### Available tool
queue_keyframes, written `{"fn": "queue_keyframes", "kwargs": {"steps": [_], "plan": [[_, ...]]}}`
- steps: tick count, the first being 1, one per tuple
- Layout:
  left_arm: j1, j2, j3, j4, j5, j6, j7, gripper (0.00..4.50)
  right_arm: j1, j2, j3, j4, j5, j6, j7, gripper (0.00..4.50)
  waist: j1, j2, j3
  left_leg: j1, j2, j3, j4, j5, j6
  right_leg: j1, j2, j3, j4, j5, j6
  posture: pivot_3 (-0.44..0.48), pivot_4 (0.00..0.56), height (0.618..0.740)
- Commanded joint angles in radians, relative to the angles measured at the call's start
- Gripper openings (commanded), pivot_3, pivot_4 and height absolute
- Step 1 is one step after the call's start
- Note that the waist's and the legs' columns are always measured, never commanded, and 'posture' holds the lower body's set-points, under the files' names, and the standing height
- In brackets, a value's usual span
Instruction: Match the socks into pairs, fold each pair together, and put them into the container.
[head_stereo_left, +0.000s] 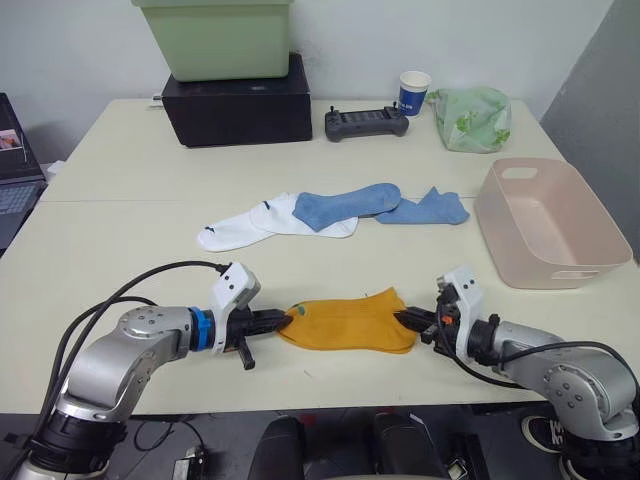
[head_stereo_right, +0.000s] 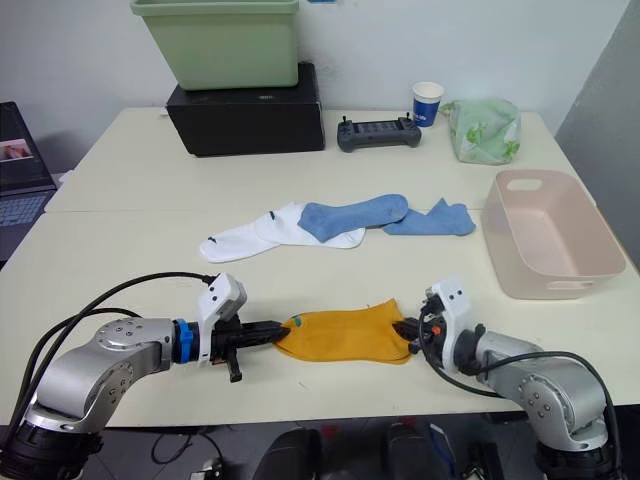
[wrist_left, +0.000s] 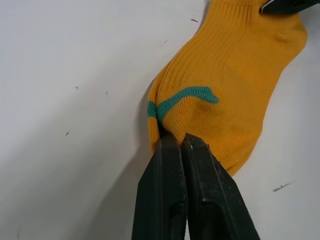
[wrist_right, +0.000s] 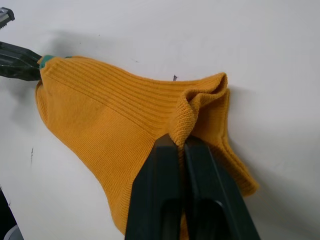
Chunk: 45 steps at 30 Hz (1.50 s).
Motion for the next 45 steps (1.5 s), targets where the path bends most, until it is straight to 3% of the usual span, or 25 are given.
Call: {"fn": "queue_keyframes", "kwargs": {"steps": [1,7,9,12,16,18,20,22,27,34,41,45], "plan": [[0.003,0.019,0.008,-0.017,0.003,-0.033,-0.019,0.7,0.005,-0.019,-0.021,-0.013,-0.002,-0.03,0.009,1.48,0.0,0.0,0.0,0.0,0.0,0.0,0.0,0.0,0.0,0.0,0.0,0.0,0.0,0.0,0.0,0.0,0.15,0.74],[-0.011,0.002,0.132,0.002,-0.084,-0.002,-0.007,2.61,0.015,-0.107,-0.081,-0.053,0.003,-0.112,0.068,3.62,0.001,0.0,0.0,0.0,0.0,0.0,0.0,0.0,0.0,0.0,0.0,0.0,0.0,0.0,0.0,0.0,0.15,0.74],[-0.011,0.01,0.174,-0.002,-0.133,0.02,-0.031,3.22,0.0,-0.113,-0.111,-0.051,0.025,-0.132,0.082,3.63,0.0,0.0,0.0,0.0,0.0,0.0,0.0,0.0,0.0,0.0,0.0,0.0,0.0,0.0,0.0,0.0,0.15,0.74],[-0.028,0.016,0.178,-0.008,-0.14,-0.004,-0.044,3.22,-0.048,-0.103,-0.12,-0.046,0.06,-0.149,0.102,3.63,-0.002,0.0,0.0,0.0,0.0,0.0,0.0,0.0,0.0,0.0,0.0,0.0,0.0,0.0,0.0,0.0,0.15,0.74],[-0.105,-0.049,0.118,-0.003,-0.105,-0.049,0.002,3.22,-0.088,-0.147,0.018,-0.056,-0.037,-0.255,0.18,3.63,0.004,0.0,0.0,0.0,0.0,0.0,0.001,0.0,0.0,0.001,0.0,0.0,0.0,0.0,0.0,0.0,0.15,0.74],[-0.13,-0.07,0.059,0.005,-0.044,-0.111,0.008,2.83,-0.103,-0.144,0.081,-0.032,-0.087,-0.306,0.193,3.25,0.008,-0.001,0.0,0.0,-0.001,0.0,0.001,0.0,0.0,0.001,0.0,-0.001,-0.001,0.0,0.0,0.0,0.15,0.74],[-0.157,-0.121,-0.079,0.03,0.078,-0.218,0.027,2.32,-0.142,-0.123,0.233,0.064,-0.266,-0.45,0.173,2.73,0.008,-0.001,0.0,-0.001,-0.001,0.0,0.001,0.0,0.0,0.001,0.0,0.0,-0.002,0.0,0.0,0.0,0.15,0.74],[-0.164,-0.158,-0.148,0.045,0.134,-0.264,0.04,1.65,-0.145,-0.127,0.324,0.117,-0.367,-0.544,0.195,1.97,0.009,-0.001,0.0,0.0,-0.002,0.001,0.001,0.0,0.0,0.001,0.0,0.0,-0.002,0.001,0.0,0.0,0.15,0.74],[-0.121,-0.129,-0.247,0.098,0.289,-0.402,0.029,0.0,-0.11,-0.133,0.414,0.211,-0.492,-0.672,0.238,0.12,0.011,-0.001,0.0,-0.002,0.0,0.0,0.002,0.0,0.0,-0.001,0.0,0.0,-0.002,0.001,0.0,0.0,0.15,0.74],[-0.079,-0.098,-0.218,0.161,0.339,-0.475,0.021,0.0,-0.016,-0.181,0.338,0.208,-0.499,-0.705,0.277,0.05,0.021,-0.001,0.0,0.001,-0.001,0.0,0.002,0.0,0.0,0.003,0.0,-0.001,-0.001,0.001,0.0,0.0,0.15,0.74],[-0.075,-0.112,-0.152,0.104,0.222,-0.515,-0.056,0.0,0.013,-0.135,0.253,0.103,-0.342,-0.699,0.361,0.05,0.02,-0.001,0.0,0.003,0.0,0.0,0.002,0.0,0.0,0.004,0.0,0.0,-0.001,0.001,0.0,0.0,0.15,0.74],[-0.064,-0.076,-0.178,0.063,0.223,-0.482,-0.1,0.0,0.003,-0.13,0.303,0.117,-0.37,-0.662,0.375,0.05,0.02,-0.001,0.0,0.003,0.001,0.0,0.002,0.0,0.0,0.004,0.001,0.0,0.0,0.001,0.0,0.0,0.15,0.74]]}}
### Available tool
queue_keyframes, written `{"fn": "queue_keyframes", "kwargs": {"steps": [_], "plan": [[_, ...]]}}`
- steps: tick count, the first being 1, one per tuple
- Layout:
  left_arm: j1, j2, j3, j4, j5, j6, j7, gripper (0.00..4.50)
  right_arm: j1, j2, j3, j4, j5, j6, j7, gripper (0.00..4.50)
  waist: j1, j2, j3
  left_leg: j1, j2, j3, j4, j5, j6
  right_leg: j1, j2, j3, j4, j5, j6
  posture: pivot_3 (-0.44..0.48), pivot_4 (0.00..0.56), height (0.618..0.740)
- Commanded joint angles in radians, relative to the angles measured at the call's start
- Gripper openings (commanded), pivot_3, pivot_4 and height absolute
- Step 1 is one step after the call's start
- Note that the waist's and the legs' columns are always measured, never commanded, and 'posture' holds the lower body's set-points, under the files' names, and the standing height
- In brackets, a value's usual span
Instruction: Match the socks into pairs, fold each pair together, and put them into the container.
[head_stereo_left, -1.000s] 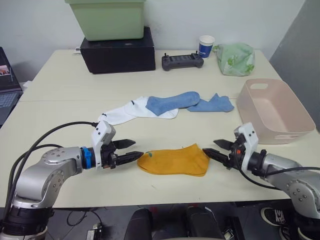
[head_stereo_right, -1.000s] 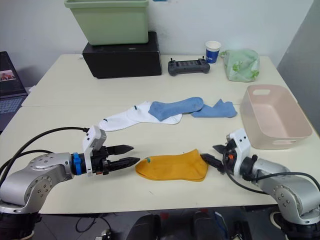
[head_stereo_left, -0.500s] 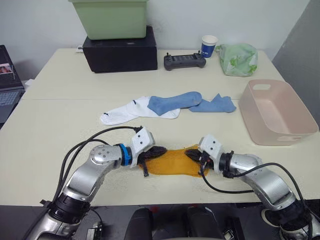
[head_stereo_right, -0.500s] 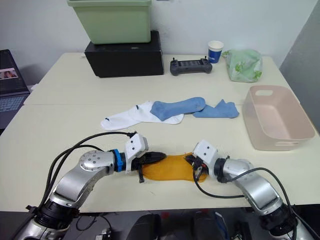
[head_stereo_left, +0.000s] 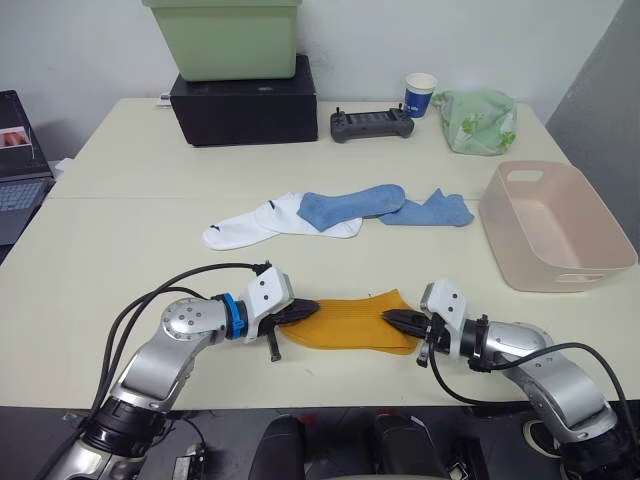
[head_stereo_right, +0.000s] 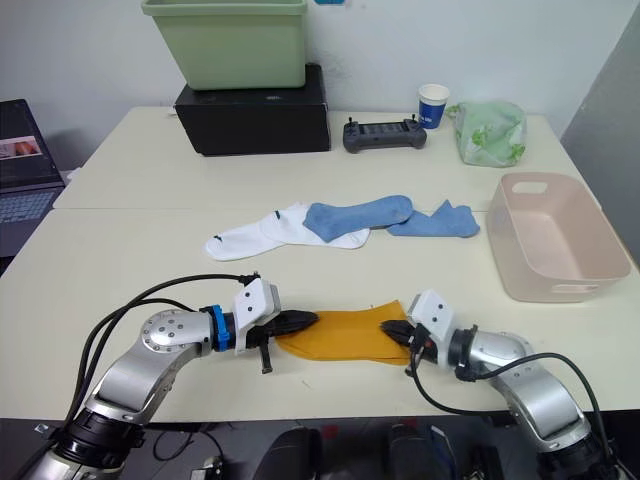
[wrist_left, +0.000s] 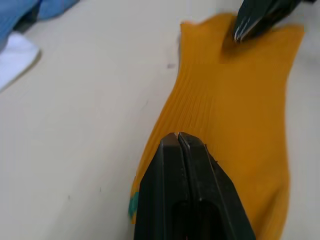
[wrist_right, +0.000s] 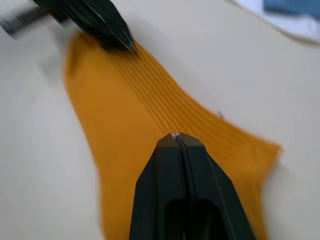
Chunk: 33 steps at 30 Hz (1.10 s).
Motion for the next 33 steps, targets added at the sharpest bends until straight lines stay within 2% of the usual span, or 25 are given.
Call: {"fn": "queue_keyframes", "kwargs": {"steps": [1,4,12,16,19,22,24,28,30,33], "plan": [[0.016,0.043,-0.013,-0.039,0.02,0.006,-0.034,0.0,-0.007,-0.012,0.018,-0.002,-0.023,0.022,0.006,0.05,0.0,0.0,0.0,0.0,0.0,0.0,0.0,0.0,0.0,0.0,0.0,0.0,0.0,0.0,0.0,0.0,0.15,0.74],[0.038,0.077,-0.034,0.003,0.095,-0.028,-0.031,0.0,0.016,-0.056,0.026,0.01,-0.042,0.025,0.039,0.05,0.002,0.0,0.0,0.0,-0.001,0.0,0.0,0.0,0.0,0.0,0.0,0.0,0.0,0.0,0.0,0.0,0.15,0.74],[0.074,0.095,-0.011,0.028,0.11,-0.042,-0.04,0.0,0.092,-0.155,-0.049,0.031,-0.055,-0.01,0.089,0.05,0.002,-0.001,-0.001,0.001,-0.001,0.0,0.0,0.0,0.0,0.002,-0.001,0.0,0.0,0.0,0.0,0.0,0.15,0.74],[0.089,0.09,0.028,-0.015,0.037,-0.016,-0.06,0.0,0.112,-0.149,-0.138,-0.012,0.043,0.002,0.122,0.05,0.002,-0.001,-0.001,0.002,-0.001,0.0,0.0,0.0,0.0,0.002,-0.001,0.0,0.0,0.0,0.0,0.0,0.15,0.74],[0.104,0.088,0.089,-0.062,-0.034,0.004,-0.062,0.0,0.084,-0.111,-0.242,-0.048,0.182,0.119,0.073,0.05,-0.001,-0.001,-0.001,0.001,0.0,0.001,0.0,0.0,0.0,0.001,0.0,0.001,0.0,0.0,0.0,0.0,0.15,0.74],[0.114,0.101,0.146,-0.09,-0.085,-0.003,-0.085,0.0,0.048,-0.095,-0.311,-0.014,0.228,0.213,0.008,0.62,0.001,-0.001,-0.001,0.001,0.0,0.0,0.0,0.0,0.0,0.001,0.0,0.0,0.001,0.0,0.0,0.0,0.15,0.74],[0.12,0.104,0.166,-0.115,-0.116,0.017,-0.093,0.61,0.032,-0.091,-0.326,0.01,0.235,0.269,-0.028,1.32,0.002,-0.001,-0.001,0.001,0.0,0.0,0.0,0.0,0.0,0.001,-0.001,0.0,0.001,0.0,0.0,0.0,0.15,0.74],[0.113,0.086,0.161,-0.142,-0.101,0.01,-0.057,1.88,0.015,-0.103,-0.28,0.045,0.199,0.309,-0.048,2.74,0.002,-0.001,-0.001,0.001,-0.001,0.001,0.0,0.0,0.0,0.001,-0.001,0.0,0.0,0.0,0.0,0.0,0.15,0.74],[0.111,0.083,0.149,-0.141,-0.084,-0.006,-0.052,1.89,0.012,-0.095,-0.268,0.052,0.216,0.327,-0.037,3.39,0.002,-0.001,-0.001,0.001,-0.001,0.001,0.0,0.0,0.0,0.001,-0.001,0.0,0.0,0.0,0.0,0.0,0.15,0.74],[0.114,0.074,0.148,-0.132,-0.081,-0.013,-0.044,1.89,0.021,-0.107,-0.214,0.052,0.192,0.327,-0.018,3.39,0.002,-0.001,-0.001,0.001,-0.001,0.001,0.0,0.0,0.0,0.001,-0.001,0.001,0.0,0.0,0.0,0.0,0.15,0.74]]}}
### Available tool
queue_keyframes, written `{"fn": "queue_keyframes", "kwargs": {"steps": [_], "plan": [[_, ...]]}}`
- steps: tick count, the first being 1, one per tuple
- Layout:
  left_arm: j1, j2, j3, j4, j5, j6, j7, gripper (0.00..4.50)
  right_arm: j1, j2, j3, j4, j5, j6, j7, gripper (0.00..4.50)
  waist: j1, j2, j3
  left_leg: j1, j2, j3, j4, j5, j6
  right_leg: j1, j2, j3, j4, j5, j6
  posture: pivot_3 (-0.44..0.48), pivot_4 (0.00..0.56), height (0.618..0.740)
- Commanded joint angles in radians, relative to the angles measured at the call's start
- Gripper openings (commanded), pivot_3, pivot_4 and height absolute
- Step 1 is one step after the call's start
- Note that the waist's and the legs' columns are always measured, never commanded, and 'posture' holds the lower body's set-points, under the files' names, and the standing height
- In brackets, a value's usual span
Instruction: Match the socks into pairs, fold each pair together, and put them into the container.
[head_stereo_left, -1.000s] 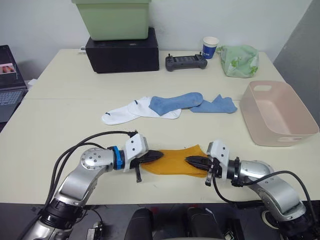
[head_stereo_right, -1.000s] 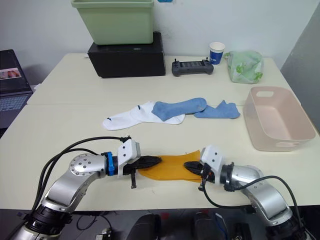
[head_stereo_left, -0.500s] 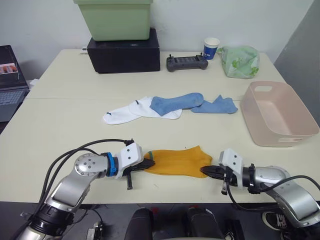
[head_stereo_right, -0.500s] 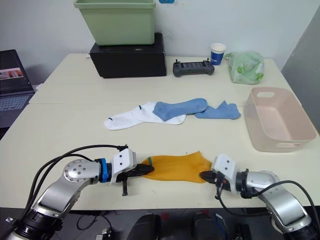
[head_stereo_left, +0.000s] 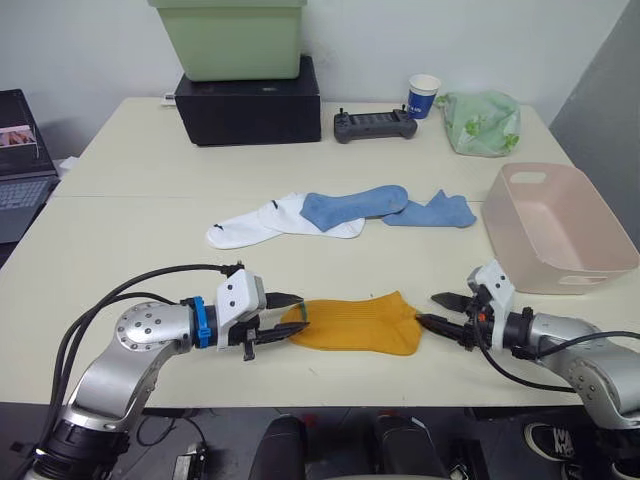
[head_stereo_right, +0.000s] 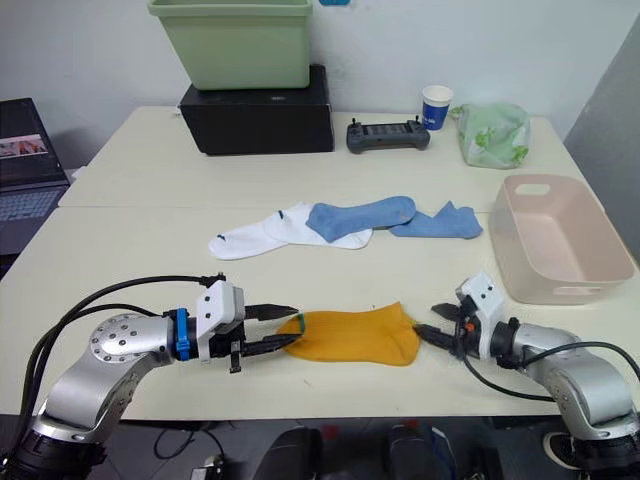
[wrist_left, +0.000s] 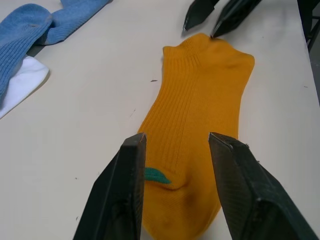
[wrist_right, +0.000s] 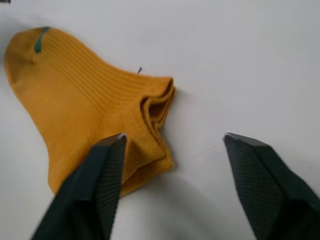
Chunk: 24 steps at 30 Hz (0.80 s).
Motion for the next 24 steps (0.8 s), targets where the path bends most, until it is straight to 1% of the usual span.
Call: {"fn": "queue_keyframes", "kwargs": {"steps": [1,3,4,5,6,7,8,12,13,18,21,24], "plan": [[-0.001,-0.007,0.002,-0.019,0.003,-0.021,0.009,1.89,0.002,-0.016,0.047,-0.017,-0.022,-0.006,0.026,3.39,0.0,0.0,0.0,0.0,0.0,0.0,0.0,0.0,0.0,0.0,0.0,0.0,0.0,0.0,0.0,0.0,0.15,0.74],[0.003,-0.007,0.005,-0.02,0.003,-0.019,0.009,1.89,0.003,-0.02,0.059,-0.017,-0.032,-0.005,0.026,3.39,0.0,0.0,0.0,0.0,0.0,0.0,0.0,0.0,0.0,0.0,0.0,0.0,0.0,0.0,0.0,0.0,0.15,0.74],[0.005,-0.007,0.008,-0.02,0.002,-0.017,0.01,1.89,0.002,-0.025,0.067,-0.02,-0.035,-0.006,0.034,3.0,0.0,0.0,0.0,0.0,0.0,0.0,0.0,0.0,0.0,0.0,0.0,0.0,0.0,0.0,0.0,0.0,0.15,0.74],[0.008,-0.007,0.01,-0.021,0.004,-0.018,0.012,1.89,0.0,-0.024,0.068,-0.025,-0.035,-0.001,0.034,2.77,0.0,0.0,0.0,0.0,0.0,0.0,0.0,0.0,0.0,0.0,0.0,0.0,0.0,0.0,0.0,0.0,0.15,0.74],[0.011,-0.006,0.011,-0.019,0.007,-0.022,0.014,1.89,-0.003,-0.021,0.067,-0.03,-0.03,0.003,0.033,2.44,0.0,0.0,0.0,0.0,0.0,0.0,0.0,0.0,0.0,0.0,0.0,0.0,0.0,0.0,0.0,0.0,0.15,0.74],[0.013,-0.006,0.01,-0.019,0.009,-0.024,0.015,1.89,-0.008,-0.018,0.064,-0.036,-0.022,0.01,0.032,2.01,0.0,0.0,0.0,0.0,0.0,0.0,0.0,0.0,0.0,0.0,0.0,0.0,0.0,0.0,0.0,0.0,0.15,0.74],[0.014,-0.007,0.01,-0.019,0.009,-0.026,0.017,1.89,-0.011,-0.016,0.064,-0.039,-0.019,0.014,0.03,1.74,0.0,0.0,0.0,0.0,0.0,0.0,0.0,0.0,0.0,0.0,0.0,0.0,0.0,0.0,0.0,0.0,0.15,0.74],[0.012,-0.013,0.008,-0.034,0.0,-0.02,0.027,1.89,-0.032,-0.018,0.045,-0.044,-0.002,0.044,0.025,0.28,0.0,0.0,0.0,0.0,0.0,0.0,0.0,0.0,0.0,0.0,0.0,0.0,0.0,0.0,0.0,0.0,0.15,0.74],[0.01,-0.014,0.007,-0.037,-0.001,-0.018,0.028,1.89,-0.042,-0.017,0.035,-0.045,0.006,0.055,0.023,0.04,0.0,0.0,0.0,0.0,0.0,0.0,0.0,0.0,0.0,0.0,0.0,0.0,0.0,0.0,0.0,0.0,0.15,0.74],[-0.018,-0.033,-0.015,-0.032,-0.001,-0.003,0.03,1.89,-0.099,-0.021,-0.009,-0.042,0.06,0.107,0.034,0.04,0.0,0.0,0.0,0.0,0.0,0.0,0.0,0.0,0.0,0.0,0.0,0.0,0.0,0.0,0.0,0.0,0.15,0.74],[-0.078,-0.077,-0.074,0.01,0.007,0.006,0.016,1.32,-0.146,-0.054,-0.026,-0.022,0.09,0.125,0.082,0.0,0.001,0.0,0.0,0.0,0.0,0.0,0.0,0.0,0.0,0.0,0.0,0.0,0.0,0.0,0.0,0.0,0.15,0.74],[-0.168,-0.144,-0.176,0.082,0.058,0.005,0.011,0.32,-0.167,-0.083,-0.012,0.014,0.073,0.108,0.116,0.0,0.005,0.0,0.0,0.0,-0.002,0.0,0.001,0.0,0.0,0.001,0.002,0.0,0.0,0.0,0.0,0.0,0.15,0.74]]}}
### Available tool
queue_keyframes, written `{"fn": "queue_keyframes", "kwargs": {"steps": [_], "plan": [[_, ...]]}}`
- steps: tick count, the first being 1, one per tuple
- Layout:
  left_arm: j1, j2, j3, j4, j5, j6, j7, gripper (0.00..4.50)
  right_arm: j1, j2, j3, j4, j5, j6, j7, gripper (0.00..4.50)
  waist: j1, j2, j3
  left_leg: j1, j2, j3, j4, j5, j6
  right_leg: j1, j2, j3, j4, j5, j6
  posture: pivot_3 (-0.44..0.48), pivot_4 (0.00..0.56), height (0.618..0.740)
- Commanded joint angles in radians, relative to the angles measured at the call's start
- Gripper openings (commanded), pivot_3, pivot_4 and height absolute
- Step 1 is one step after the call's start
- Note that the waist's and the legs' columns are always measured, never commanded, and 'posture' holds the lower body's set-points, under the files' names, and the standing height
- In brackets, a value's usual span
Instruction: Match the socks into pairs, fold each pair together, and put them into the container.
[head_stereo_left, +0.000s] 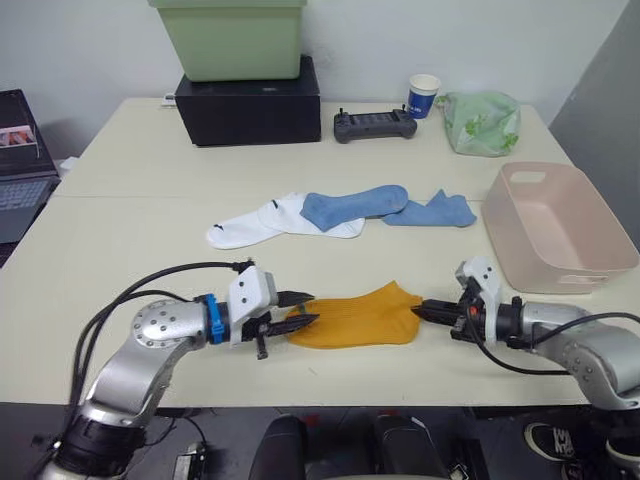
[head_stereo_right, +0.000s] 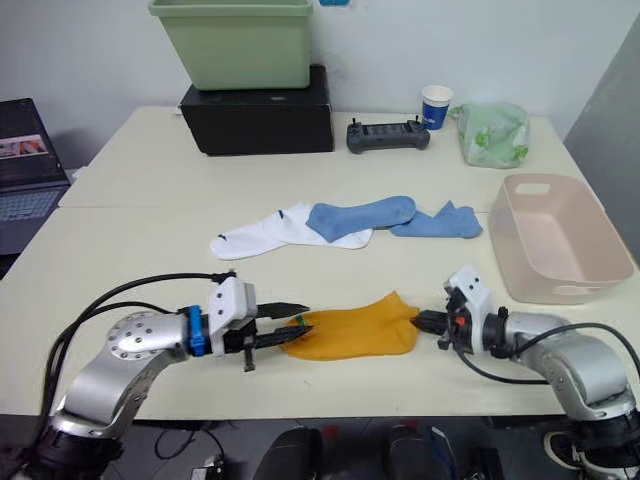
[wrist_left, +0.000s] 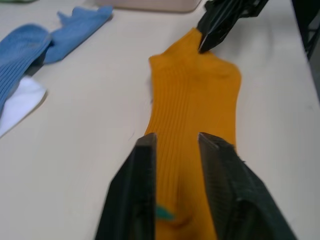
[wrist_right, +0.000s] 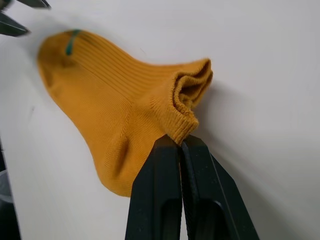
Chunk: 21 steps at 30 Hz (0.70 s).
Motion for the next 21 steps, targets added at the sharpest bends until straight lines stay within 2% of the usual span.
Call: {"fn": "queue_keyframes", "kwargs": {"steps": [1,6,16,19,21], "plan": [[-0.074,-0.053,-0.095,0.058,0.043,0.002,-0.01,0.02,-0.013,-0.026,-0.016,0.024,0.008,-0.019,0.045,0.0,0.002,0.0,0.0,0.0,0.0,0.0,0.0,0.0,0.0,0.0,0.0,0.0,0.0,0.0,0.0,0.0,0.15,0.74],[-0.125,-0.087,-0.188,0.147,0.118,-0.001,-0.016,0.02,-0.01,-0.047,-0.003,0.061,-0.021,-0.054,0.089,0.0,-0.004,0.0,0.0,-0.001,0.0,0.0,0.0,0.0,0.0,-0.001,0.001,0.001,0.0,0.0,0.0,0.0,0.15,0.74],[-0.151,-0.094,-0.213,0.247,0.209,-0.015,0.01,0.02,0.001,-0.032,0.002,0.076,-0.032,-0.095,0.115,0.0,-0.003,0.0,0.0,-0.001,0.002,0.0,0.0,0.0,0.0,-0.002,0.003,0.001,0.001,0.0,0.0,0.0,0.15,0.74],[-0.122,-0.087,-0.226,0.257,0.199,0.029,-0.011,0.02,-0.01,-0.016,-0.01,0.053,0.004,-0.076,0.123,0.0,-0.003,0.0,0.0,0.0,0.002,0.0,0.0,0.0,0.0,-0.001,0.003,0.001,0.001,0.0,0.0,0.0,0.15,0.74],[-0.1,-0.072,-0.237,0.263,0.212,0.031,-0.018,0.02,-0.038,0.021,-0.04,0.021,0.097,-0.008,0.116,0.0,-0.005,0.0,0.0,0.0,0.002,0.0,0.0,0.0,0.0,-0.001,0.003,0.001,0.002,0.0,0.0,0.0,0.15,0.74]]}}
